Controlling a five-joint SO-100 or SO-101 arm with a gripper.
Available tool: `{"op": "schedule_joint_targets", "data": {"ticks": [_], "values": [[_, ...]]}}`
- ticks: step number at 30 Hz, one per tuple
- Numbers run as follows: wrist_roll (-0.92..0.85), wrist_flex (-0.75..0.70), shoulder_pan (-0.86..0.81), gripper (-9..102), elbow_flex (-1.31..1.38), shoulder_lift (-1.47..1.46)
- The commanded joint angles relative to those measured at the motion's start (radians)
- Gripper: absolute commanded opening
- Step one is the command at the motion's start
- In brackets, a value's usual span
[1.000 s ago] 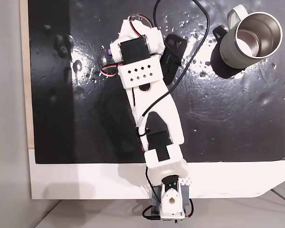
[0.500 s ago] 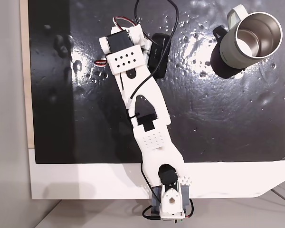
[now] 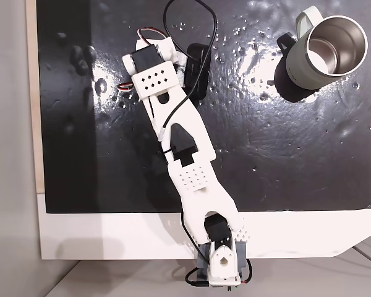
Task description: Grasp a pengrip and put it in the cup.
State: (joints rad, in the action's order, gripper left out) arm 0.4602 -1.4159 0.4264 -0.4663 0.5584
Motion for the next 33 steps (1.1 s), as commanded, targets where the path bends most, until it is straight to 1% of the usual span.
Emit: {"op": "schedule_joint_targets", "data": {"ticks": [1,6,12,18,22,33], "values": [[-0.009,0.037,0.015,18,0.060,-0.003],[-0.008,0.040,0.017,13,0.060,-0.020],[-0.006,0.023,0.014,1,0.058,-0.028],[-0.005,-0.011,0.012,0,0.057,0.011],[-0.005,-0.021,0.009,0,0.002,0.158],[-0.075,-0.064,-0.018,0,0.000,0.514]]}}
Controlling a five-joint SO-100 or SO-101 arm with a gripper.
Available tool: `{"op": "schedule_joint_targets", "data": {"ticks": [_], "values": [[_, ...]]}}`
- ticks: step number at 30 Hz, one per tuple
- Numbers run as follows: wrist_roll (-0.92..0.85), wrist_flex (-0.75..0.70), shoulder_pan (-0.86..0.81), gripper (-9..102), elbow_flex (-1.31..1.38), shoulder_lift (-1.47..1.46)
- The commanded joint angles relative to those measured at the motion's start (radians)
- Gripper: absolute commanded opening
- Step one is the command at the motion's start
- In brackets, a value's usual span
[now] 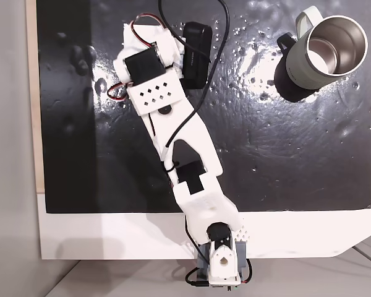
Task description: Grasp a pengrip and put it in the cup.
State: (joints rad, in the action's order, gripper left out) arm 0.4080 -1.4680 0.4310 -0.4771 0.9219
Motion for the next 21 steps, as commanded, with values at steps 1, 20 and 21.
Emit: {"op": "schedule_joint_targets", "data": {"ticks": [1,20,21], "values": [[-0.026,-0.012,-0.026,0,0.011,0.176],[-0.143,-0.210,-0.284,0,-0.035,0.437],[-0.158,-0.212,-0.311,0,-0.051,0.457]]}}
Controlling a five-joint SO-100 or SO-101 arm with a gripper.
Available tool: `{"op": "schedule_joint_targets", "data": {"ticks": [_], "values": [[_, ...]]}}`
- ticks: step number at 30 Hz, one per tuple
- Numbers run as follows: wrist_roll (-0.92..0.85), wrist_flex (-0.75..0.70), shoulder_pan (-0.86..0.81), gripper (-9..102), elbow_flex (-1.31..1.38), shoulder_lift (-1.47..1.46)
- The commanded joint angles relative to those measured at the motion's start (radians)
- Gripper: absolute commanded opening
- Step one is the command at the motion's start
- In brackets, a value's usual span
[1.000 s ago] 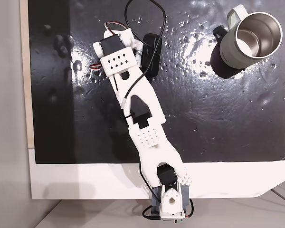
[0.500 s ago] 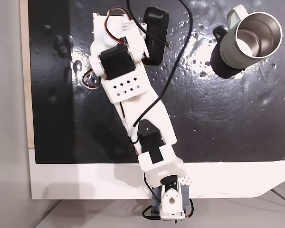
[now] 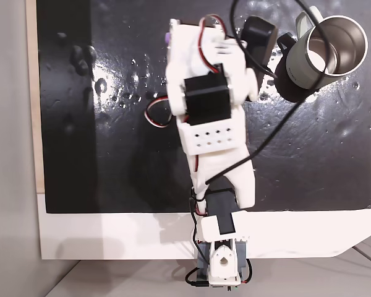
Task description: Grasp a pengrip and put it in the cup.
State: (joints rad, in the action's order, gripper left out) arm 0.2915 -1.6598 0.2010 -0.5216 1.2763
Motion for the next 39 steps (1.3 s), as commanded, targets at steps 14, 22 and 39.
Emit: {"op": "schedule_joint_targets", "data": {"ticks": [14,22,39], "values": [[-0.230,-0.023,-0.454,0,-0.032,0.150],[-0.301,-0.011,-0.611,0,0.106,0.012],[-0.339,0.021,-0.681,1,0.328,-0.170]]}}
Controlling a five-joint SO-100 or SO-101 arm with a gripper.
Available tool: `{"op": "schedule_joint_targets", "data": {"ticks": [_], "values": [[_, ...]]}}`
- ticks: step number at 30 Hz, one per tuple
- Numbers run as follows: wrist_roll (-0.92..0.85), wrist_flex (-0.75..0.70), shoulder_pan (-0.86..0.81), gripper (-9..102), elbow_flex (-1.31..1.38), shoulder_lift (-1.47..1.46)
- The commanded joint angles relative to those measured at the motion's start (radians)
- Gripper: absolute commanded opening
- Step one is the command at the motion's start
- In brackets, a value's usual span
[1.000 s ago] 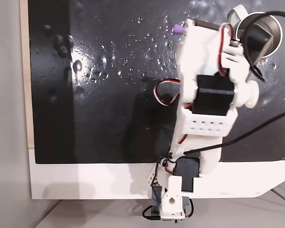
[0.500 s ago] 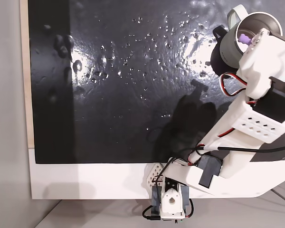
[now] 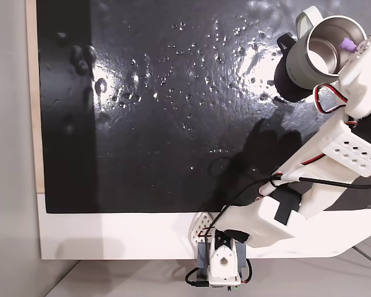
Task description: Grasp a pengrip and put it in the cup.
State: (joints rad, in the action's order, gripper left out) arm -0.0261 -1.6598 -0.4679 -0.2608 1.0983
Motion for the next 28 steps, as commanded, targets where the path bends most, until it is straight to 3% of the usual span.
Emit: {"op": "schedule_joint_targets", "data": {"ticks": [1,3,5,28], "values": [[-0.021,0.006,-0.011,7,0.071,0.008],[-0.009,-0.020,-0.009,26,0.074,0.008],[0.002,-0.021,-0.008,34,0.074,0.015],[0.003,-0.028,0.015,31,-0.003,0.101]]}}
